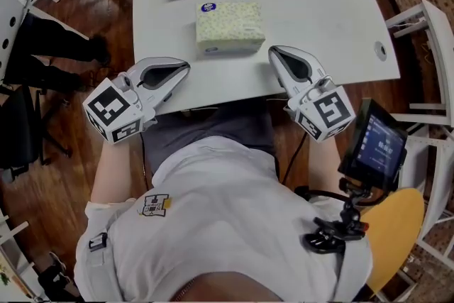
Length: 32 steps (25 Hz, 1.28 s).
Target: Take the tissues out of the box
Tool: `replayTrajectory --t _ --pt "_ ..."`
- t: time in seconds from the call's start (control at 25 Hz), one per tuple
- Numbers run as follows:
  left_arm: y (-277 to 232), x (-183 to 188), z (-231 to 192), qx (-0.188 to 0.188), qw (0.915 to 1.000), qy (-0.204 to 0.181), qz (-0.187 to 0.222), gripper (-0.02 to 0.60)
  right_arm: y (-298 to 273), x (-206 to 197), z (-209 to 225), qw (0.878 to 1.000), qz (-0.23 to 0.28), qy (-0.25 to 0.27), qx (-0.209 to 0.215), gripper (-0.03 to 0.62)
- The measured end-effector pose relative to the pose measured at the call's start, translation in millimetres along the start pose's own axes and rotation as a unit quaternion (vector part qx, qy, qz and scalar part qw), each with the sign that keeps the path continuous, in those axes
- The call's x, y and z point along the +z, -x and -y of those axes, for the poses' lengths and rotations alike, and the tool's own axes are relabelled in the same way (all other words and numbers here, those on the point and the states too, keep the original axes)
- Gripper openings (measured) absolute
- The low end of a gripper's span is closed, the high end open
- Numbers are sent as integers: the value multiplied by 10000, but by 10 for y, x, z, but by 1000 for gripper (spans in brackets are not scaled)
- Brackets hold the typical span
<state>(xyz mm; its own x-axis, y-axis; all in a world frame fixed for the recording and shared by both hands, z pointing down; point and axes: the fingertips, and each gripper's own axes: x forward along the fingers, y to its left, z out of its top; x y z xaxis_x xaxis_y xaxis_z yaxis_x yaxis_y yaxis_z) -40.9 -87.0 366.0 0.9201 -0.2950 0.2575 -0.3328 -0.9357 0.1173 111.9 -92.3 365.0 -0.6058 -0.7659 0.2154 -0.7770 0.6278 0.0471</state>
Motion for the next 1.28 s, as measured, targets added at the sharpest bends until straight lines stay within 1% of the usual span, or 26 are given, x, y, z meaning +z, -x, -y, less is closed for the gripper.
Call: replayTrajectory --t 0.16,0.56,0.8,1.28 --pt "-6 -10 1 -10 10000 5 -49 0 -11 -3 -14 10000 -26 31 27 0" --pt "7 5 8 -7 10000 1 -26 0 -28 -13 1 9999 -111 42 -43 0" --pt "13 12 6 -16 10000 -16 5 0 -46 -38 2 9996 -199 145 -112 0" --pt "18 6 -2 40 10000 -22 22 0 -57 -72 2 9995 -238 149 -125 0"
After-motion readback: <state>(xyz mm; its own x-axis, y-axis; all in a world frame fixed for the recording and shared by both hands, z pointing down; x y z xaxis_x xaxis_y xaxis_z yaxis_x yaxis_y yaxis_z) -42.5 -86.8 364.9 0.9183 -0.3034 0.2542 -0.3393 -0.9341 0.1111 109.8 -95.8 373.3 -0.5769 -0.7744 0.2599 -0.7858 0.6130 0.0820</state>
